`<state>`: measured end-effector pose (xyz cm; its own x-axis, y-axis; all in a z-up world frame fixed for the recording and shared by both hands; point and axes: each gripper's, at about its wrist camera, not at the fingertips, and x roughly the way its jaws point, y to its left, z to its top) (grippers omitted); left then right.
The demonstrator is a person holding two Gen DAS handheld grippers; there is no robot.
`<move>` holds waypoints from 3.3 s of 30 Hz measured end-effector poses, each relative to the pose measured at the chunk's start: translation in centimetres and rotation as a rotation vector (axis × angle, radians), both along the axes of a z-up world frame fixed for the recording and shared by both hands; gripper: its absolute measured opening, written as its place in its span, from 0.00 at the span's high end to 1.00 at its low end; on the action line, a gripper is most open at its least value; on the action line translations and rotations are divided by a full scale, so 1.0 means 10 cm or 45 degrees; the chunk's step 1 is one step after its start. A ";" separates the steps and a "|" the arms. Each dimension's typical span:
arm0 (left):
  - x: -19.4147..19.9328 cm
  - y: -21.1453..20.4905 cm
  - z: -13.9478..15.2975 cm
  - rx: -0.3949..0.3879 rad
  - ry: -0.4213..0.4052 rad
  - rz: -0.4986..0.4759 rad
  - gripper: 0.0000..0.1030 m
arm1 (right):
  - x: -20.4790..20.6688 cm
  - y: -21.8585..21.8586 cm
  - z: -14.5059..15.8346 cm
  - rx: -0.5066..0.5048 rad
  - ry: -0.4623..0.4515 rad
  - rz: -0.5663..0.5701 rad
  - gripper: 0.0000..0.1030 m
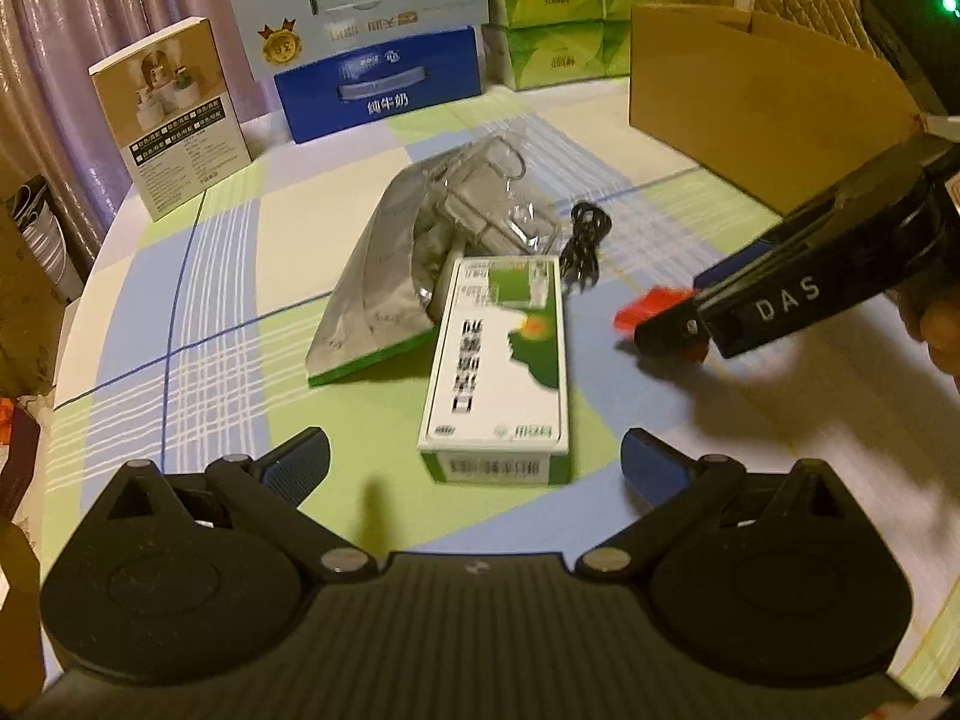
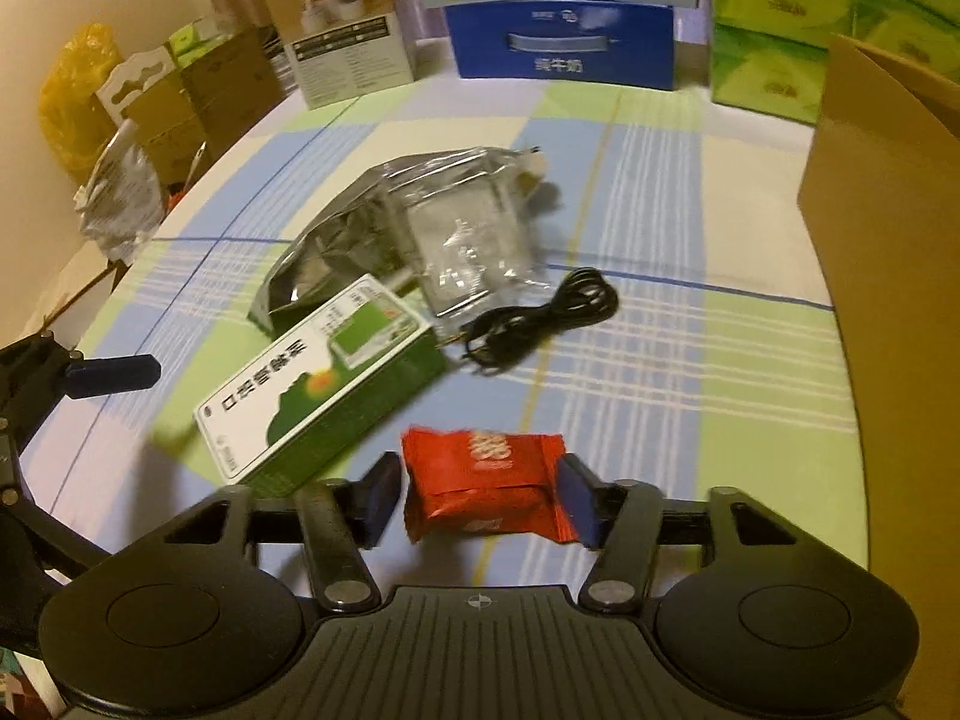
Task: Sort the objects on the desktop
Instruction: 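Grasp the green-white mouthwash box with the left tool while the right tool grasps the red snack packet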
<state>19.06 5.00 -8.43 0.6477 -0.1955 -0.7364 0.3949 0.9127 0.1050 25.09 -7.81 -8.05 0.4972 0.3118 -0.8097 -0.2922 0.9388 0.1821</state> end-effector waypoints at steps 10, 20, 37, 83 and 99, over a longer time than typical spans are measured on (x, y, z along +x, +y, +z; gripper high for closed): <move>0.23 -0.04 -0.10 -0.073 0.041 0.040 0.23 | 0.09 -0.21 -0.04 0.016 0.027 -0.020 0.34; 0.22 -0.02 -0.09 -0.118 0.082 0.075 0.48 | 0.08 -0.05 -0.11 -0.057 -0.004 0.126 0.34; 0.18 -0.02 -0.06 -0.151 0.074 0.107 0.38 | 0.06 0.01 -0.12 -0.094 -0.031 0.142 0.56; 0.38 -0.17 -0.19 -0.164 0.074 0.102 0.42 | 0.05 -0.16 0.02 -0.012 -0.056 -0.042 0.61; -0.08 -0.15 0.07 -0.128 0.027 0.109 0.51 | -0.34 -0.25 0.29 0.027 -0.166 -0.119 0.62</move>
<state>18.22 3.51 -7.78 0.6496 -0.2135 -0.7297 0.3163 0.9487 0.0040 21.70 -10.34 -5.19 0.6253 0.2755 -0.7301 -0.2263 0.9594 0.1682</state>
